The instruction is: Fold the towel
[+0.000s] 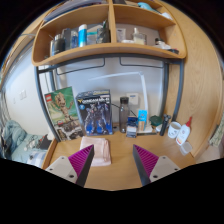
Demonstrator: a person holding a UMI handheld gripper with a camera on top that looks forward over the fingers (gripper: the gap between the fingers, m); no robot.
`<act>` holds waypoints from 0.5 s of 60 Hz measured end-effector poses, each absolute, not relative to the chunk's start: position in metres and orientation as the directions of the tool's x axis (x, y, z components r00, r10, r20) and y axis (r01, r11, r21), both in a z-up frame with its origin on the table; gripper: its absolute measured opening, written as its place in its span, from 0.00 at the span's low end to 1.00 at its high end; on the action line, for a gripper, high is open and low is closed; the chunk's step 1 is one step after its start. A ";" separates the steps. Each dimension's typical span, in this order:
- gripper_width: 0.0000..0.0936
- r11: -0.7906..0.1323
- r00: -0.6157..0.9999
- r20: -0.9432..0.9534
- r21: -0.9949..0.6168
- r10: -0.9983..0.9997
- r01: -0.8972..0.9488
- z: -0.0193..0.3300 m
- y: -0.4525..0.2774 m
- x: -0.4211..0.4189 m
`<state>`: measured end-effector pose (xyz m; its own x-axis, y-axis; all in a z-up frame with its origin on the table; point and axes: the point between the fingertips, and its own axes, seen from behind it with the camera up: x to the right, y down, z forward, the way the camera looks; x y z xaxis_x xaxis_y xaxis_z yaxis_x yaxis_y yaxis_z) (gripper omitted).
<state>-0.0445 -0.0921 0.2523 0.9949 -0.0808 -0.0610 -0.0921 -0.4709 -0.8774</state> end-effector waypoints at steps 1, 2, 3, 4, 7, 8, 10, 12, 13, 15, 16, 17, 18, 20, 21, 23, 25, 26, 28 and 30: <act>0.83 -0.471 0.995 -0.062 -0.877 -0.075 -0.090 0.254 -0.101 -0.041; 0.83 -0.469 0.996 -0.063 -0.879 -0.070 -0.089 0.255 -0.110 -0.039; 0.83 -0.465 0.996 -0.064 -0.881 -0.067 -0.088 0.256 -0.118 -0.036; 0.84 -0.461 0.996 -0.066 -0.883 -0.065 -0.088 0.258 -0.126 -0.033; 0.84 -0.454 0.996 -0.066 -0.887 -0.064 -0.087 0.259 -0.152 -0.024; 0.84 -0.455 0.996 -0.066 -0.886 -0.062 -0.087 0.258 -0.161 -0.021; 0.84 -0.459 0.996 -0.066 -0.884 -0.060 -0.086 0.256 -0.177 -0.015; 0.84 -0.462 0.996 -0.067 -0.883 -0.056 -0.085 0.254 -0.193 -0.010; 0.84 -0.465 0.996 -0.068 -0.881 -0.055 -0.086 0.253 -0.201 -0.008; 0.84 -0.469 0.996 -0.067 -0.879 -0.054 -0.084 0.251 -0.216 -0.002; 0.84 -0.470 0.997 -0.064 -0.879 -0.053 -0.081 0.250 -0.223 0.000; 0.84 -0.470 0.997 -0.061 -0.879 -0.051 -0.078 0.250 -0.229 0.002; 0.85 -0.471 0.997 -0.059 -0.879 -0.049 -0.075 0.249 -0.235 0.003; 0.85 -0.476 0.997 -0.056 -0.877 -0.046 -0.071 0.248 -0.247 0.007; 0.84 -0.478 0.997 -0.057 -0.876 -0.046 -0.072 0.247 -0.253 0.009; 0.85 -0.481 0.997 -0.063 -0.873 -0.048 -0.078 0.247 -0.263 0.011; 0.85 -0.480 0.996 -0.069 -0.873 -0.049 -0.084 0.248 -0.272 0.012; 0.85 -0.478 0.996 -0.070 -0.874 -0.049 -0.084 0.249 -0.275 0.013; 0.84 -0.477 0.996 -0.069 -0.875 -0.049 -0.084 0.250 -0.283 0.015; 0.85 -0.476 0.997 -0.070 -0.875 -0.045 -0.083 0.249 -0.290 0.018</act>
<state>0.0176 -0.2901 0.2494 0.9965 -0.0448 -0.0704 -0.0833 -0.4764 -0.8753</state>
